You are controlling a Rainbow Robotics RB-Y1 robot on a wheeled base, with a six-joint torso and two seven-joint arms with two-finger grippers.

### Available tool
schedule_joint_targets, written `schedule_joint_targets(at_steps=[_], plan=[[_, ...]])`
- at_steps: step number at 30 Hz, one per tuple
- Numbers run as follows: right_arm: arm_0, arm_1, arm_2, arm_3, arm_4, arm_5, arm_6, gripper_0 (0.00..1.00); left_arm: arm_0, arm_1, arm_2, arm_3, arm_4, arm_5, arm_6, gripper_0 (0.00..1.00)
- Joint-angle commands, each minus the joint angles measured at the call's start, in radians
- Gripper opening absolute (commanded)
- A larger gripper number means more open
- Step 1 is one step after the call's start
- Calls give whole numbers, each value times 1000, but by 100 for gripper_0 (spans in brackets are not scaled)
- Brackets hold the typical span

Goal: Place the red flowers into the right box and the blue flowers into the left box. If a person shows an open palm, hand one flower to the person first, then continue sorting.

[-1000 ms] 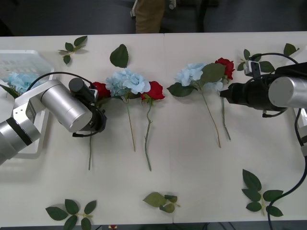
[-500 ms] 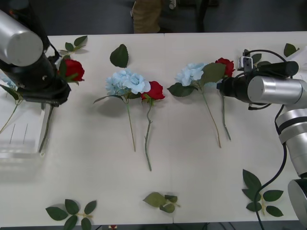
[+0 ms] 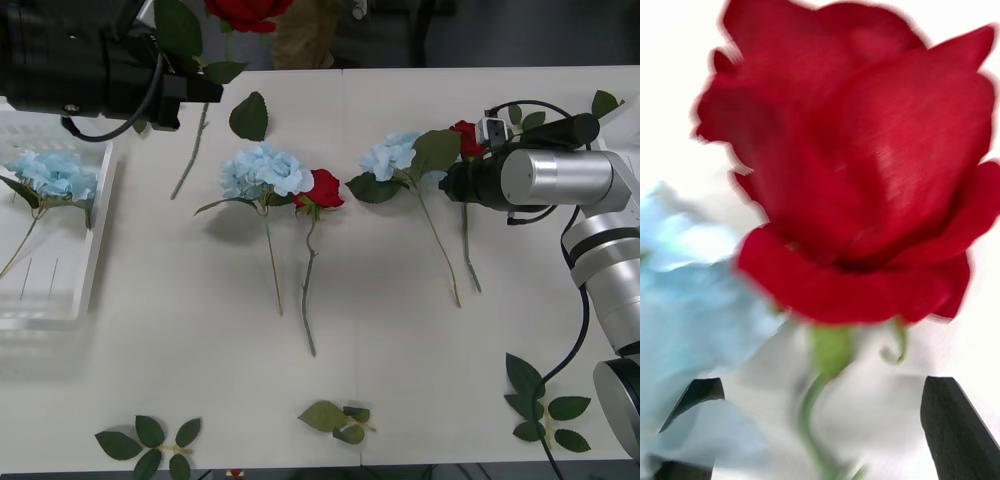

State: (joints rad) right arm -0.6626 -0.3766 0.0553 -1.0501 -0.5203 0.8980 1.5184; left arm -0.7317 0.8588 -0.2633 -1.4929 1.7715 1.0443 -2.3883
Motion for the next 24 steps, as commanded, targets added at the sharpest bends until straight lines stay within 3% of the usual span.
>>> schedule_joint_targets(at_steps=[1, 8, 12, 18, 24], plan=[[-11, -16, -84, -139, -141, 140, 13, 75, 18, -130, -11, 49, 181, -27, -161, 0], [48, -85, -224, -349, -376, 414, 46, 75, 18, -238, -137, 34, 324, -214, -317, 0], [106, -100, -322, -406, -558, 484, 147, 75, 18, -282, -175, 36, 376, -294, -317, 0], [271, -139, -384, -412, -883, 464, 445, 75, 20, -325, -194, 36, 405, -314, -317, 0], [468, -186, -301, -412, -1273, 358, 778, 75, 23, -311, -194, 36, 408, -314, -317, 0]])
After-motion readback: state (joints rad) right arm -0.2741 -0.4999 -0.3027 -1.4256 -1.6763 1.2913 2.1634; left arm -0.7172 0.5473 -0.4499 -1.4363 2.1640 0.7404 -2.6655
